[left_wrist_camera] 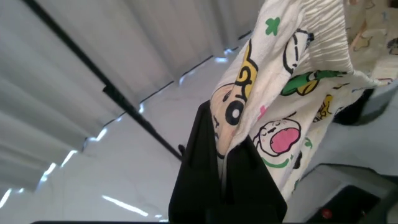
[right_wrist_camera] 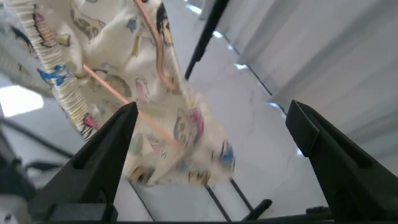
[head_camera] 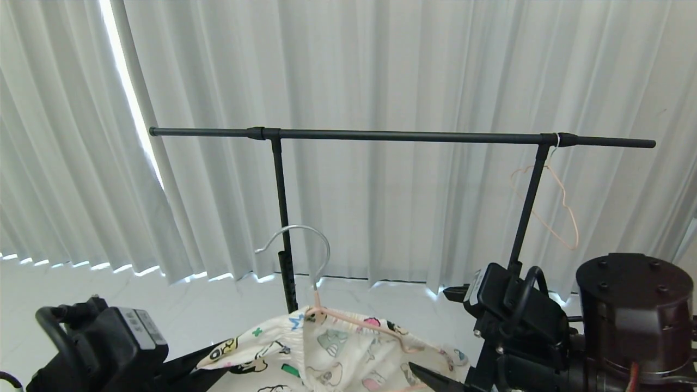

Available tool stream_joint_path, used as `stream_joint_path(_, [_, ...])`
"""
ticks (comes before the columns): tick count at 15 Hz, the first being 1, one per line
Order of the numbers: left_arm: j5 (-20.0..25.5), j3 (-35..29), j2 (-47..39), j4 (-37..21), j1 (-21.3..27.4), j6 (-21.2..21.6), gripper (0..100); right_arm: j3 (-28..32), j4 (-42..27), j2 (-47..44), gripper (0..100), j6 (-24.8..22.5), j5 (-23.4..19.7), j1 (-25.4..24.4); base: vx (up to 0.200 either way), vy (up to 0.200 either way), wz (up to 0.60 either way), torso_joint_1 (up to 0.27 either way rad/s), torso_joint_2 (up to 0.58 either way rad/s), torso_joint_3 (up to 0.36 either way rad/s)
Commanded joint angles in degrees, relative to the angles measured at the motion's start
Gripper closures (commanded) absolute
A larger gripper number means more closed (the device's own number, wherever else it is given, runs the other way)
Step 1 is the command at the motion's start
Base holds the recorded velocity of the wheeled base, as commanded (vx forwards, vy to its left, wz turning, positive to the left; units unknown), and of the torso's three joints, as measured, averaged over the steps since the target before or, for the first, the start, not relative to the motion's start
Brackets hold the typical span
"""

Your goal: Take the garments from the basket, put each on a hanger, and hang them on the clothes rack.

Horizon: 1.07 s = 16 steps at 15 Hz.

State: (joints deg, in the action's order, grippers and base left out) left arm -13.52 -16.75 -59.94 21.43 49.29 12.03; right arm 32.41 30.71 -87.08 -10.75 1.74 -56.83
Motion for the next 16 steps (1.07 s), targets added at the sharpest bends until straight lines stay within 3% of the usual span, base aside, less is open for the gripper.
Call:
stream_joint_path(1, [0.0,1.6,3.3,0.0,4.2,0.3,100,6.1,-6.6,0.2,0,-2.7,-3.5,0.0,0.0,0.0,0.0,0.0,0.0,0.0])
stream_joint_path(7, [0.0,2.0,7.1,0.1,5.8,0.8,100,19.9,-29.0,-3.9,0,-7.8,-16.1,-1.8,0.0,0.0,0.0,0.0,0.0,0.0])
stream_joint_path(14, [0.2,1.3,7.1,0.1,7.0,3.3,100,23.8,-31.1,-8.4,0,-7.7,-17.3,-4.7,0.0,0.0,0.0,0.0,0.0,0.0])
stream_joint_path(15, [0.2,1.3,7.3,0.1,7.0,3.3,100,23.7,-31.1,-8.4,100,-7.7,-17.2,-4.8,0.0,0.0,0.0,0.0,0.0,0.0])
stream_joint_path(16, [0.2,1.3,7.3,0.1,7.0,3.3,100,23.7,-31.1,-8.4,100,-7.7,-17.1,-4.7,0.0,0.0,0.0,0.0,0.0,0.0])
